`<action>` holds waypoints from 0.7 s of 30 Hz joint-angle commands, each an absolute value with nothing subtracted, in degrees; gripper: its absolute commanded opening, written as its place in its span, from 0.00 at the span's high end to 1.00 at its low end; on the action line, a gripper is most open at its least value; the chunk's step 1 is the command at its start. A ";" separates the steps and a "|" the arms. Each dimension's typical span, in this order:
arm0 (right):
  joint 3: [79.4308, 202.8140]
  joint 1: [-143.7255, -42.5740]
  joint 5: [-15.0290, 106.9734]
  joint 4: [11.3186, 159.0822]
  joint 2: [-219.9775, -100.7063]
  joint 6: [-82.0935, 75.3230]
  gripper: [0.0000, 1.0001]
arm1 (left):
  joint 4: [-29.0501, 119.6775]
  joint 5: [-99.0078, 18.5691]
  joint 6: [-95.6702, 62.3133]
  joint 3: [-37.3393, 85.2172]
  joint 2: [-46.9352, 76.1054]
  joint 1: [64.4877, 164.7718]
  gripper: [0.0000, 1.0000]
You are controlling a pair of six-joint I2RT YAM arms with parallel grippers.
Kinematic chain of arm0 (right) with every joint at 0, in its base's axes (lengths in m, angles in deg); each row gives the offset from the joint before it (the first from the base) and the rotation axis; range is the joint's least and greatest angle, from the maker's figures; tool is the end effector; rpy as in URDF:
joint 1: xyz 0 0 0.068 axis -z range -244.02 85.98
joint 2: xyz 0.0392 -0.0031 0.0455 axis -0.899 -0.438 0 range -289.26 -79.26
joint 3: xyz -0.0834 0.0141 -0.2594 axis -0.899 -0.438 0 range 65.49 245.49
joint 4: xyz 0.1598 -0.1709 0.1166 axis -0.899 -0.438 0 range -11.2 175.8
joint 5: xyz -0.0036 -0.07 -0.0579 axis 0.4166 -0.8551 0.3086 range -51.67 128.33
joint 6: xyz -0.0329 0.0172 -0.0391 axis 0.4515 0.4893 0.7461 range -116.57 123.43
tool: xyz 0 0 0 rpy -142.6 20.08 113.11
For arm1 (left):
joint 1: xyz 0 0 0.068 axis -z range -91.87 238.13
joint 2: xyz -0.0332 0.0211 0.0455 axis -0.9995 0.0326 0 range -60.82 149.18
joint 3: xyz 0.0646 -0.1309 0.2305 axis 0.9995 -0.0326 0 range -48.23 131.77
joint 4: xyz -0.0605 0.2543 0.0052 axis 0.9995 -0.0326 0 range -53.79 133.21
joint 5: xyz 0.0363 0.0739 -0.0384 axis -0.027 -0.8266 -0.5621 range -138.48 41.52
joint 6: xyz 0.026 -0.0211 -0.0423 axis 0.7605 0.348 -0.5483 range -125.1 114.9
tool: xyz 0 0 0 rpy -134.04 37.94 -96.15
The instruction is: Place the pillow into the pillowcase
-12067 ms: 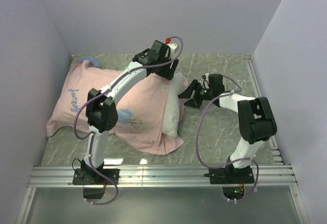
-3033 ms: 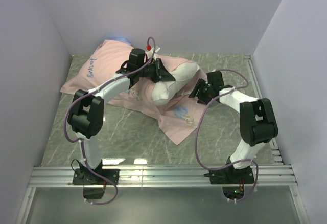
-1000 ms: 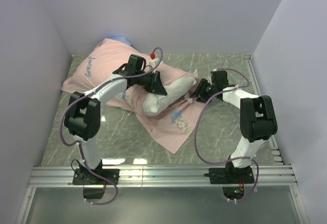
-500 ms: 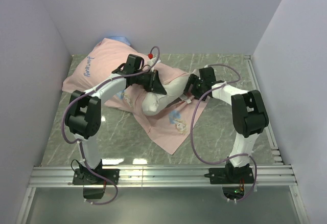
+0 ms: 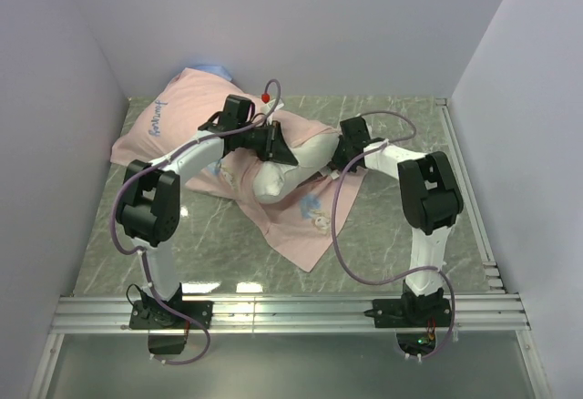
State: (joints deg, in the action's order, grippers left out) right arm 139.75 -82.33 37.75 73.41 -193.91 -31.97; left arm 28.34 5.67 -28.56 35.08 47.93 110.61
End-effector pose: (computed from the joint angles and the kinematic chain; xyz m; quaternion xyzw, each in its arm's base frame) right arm 0.4006 0.1322 0.1532 0.1425 0.9369 0.1399 0.2869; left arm 0.3809 -0.1889 0.2511 0.1843 0.8096 -0.5263 0.1832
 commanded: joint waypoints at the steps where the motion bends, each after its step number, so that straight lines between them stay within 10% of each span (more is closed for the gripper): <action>1: 137.76 -79.69 38.14 69.00 -193.44 -27.60 1.00 | 25.20 8.06 -27.71 36.76 46.41 109.40 1.00; 14: 127.89 -66.92 57.04 72.61 -172.34 -19.07 1.00 | 2.43 -12.46 13.70 34.21 42.98 108.08 0.99; 21: 126.93 -69.73 68.82 75.85 -173.22 -21.18 1.00 | 1.72 -4.98 16.53 37.90 37.01 111.59 0.61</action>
